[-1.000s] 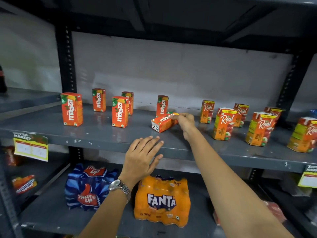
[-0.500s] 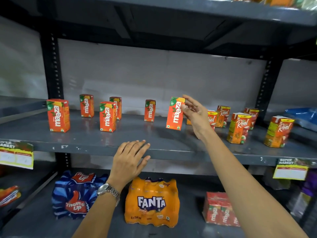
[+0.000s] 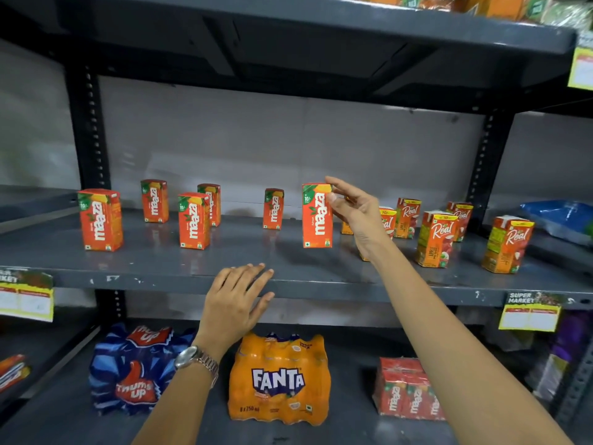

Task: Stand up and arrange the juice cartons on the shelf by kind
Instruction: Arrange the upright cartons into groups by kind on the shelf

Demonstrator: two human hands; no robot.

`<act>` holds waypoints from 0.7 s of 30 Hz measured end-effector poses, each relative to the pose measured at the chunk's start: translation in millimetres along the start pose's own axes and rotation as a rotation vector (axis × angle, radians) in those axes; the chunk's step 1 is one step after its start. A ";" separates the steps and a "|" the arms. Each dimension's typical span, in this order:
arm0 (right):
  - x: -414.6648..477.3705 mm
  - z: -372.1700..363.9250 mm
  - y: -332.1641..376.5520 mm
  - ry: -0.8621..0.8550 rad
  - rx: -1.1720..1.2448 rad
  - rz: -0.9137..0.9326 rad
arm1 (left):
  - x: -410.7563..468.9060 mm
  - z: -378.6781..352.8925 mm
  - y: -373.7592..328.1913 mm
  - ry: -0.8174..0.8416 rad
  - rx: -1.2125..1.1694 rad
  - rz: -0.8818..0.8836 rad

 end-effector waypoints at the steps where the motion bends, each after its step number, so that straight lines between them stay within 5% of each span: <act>1: 0.2 -0.1 -0.5 -0.001 -0.001 0.001 | 0.0 0.1 0.0 0.005 -0.005 0.003; 21: 45.4 -62.5 -74.7 -0.113 0.015 -0.109 | 1.1 5.8 -0.4 0.005 -0.045 0.009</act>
Point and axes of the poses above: each hand's wrist, its own x-axis towards the middle knuckle, its own z-axis out of the back of the hand, y = z × x, the point moved 2 cm from there along x, towards the middle knuckle, and after that the axes turned 3 degrees about x, right-handed, at the moved point
